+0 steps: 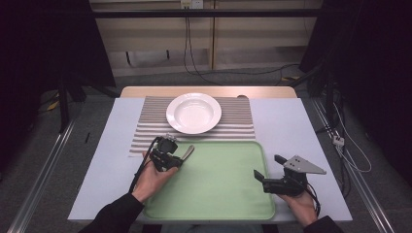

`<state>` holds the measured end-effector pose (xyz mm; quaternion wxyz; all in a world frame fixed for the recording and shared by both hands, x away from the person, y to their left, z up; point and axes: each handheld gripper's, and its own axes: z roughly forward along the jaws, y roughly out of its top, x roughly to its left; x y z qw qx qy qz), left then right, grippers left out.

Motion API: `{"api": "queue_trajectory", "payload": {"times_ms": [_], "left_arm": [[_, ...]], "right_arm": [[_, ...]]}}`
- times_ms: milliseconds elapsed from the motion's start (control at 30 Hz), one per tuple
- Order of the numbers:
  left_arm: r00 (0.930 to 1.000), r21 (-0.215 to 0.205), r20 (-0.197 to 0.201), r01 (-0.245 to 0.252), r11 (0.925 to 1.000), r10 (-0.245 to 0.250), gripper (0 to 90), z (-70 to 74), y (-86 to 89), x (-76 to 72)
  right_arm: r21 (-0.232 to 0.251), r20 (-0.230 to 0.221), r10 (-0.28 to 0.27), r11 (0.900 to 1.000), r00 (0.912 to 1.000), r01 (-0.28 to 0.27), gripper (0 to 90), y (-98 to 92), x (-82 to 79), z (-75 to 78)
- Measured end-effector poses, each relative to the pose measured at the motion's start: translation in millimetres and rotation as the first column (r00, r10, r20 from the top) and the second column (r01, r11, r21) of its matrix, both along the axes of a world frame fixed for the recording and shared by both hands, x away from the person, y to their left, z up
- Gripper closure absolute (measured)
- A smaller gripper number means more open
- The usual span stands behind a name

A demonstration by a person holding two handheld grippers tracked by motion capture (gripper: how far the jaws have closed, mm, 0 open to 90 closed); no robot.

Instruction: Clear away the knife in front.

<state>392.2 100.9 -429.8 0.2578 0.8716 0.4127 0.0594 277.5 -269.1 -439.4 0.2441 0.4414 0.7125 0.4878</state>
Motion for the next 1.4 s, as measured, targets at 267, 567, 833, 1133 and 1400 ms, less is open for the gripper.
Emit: {"api": "queue_trajectory", "payload": {"times_ms": [267,567,833,1133,1400], "left_arm": [[0.9999,0.009,0.003,-0.016,0.9998,0.016,79.7,-1.2,0.0,-6.9],[0.9999,-0.001,0.009,-0.010,0.9999,0.010,79.4,-2.0,5.0,-13.3],[0.9995,-0.006,0.018,0.026,0.9997,-0.026,69.0,-2.0,8.1,-16.3],[0.9948,-0.042,0.094,0.044,0.9982,-0.040,29.3,-1.9,10.1,-13.1],[0.9829,-0.071,0.130,0.141,0.9875,-0.131,11.1,4.2,8.7,-14.1]], "right_arm": [[-0.001,0.001,0.008,1.000,1.0000,-0.008,5.1,0.4,0.3,0.0],[0.001,0.000,0.007,1.000,1.0000,-0.007,5.1,-0.7,-1.3,0.0],[-0.003,-0.001,0.015,1.000,0.9999,-0.015,5.1,-0.8,-1.2,-0.5],[-0.002,-0.003,0.017,1.000,0.9999,-0.017,5.1,-1.0,0.1,-1.0],[0.011,-0.007,0.011,1.000,0.9999,-0.011,5.1,-3.4,0.1,-1.3]]}}
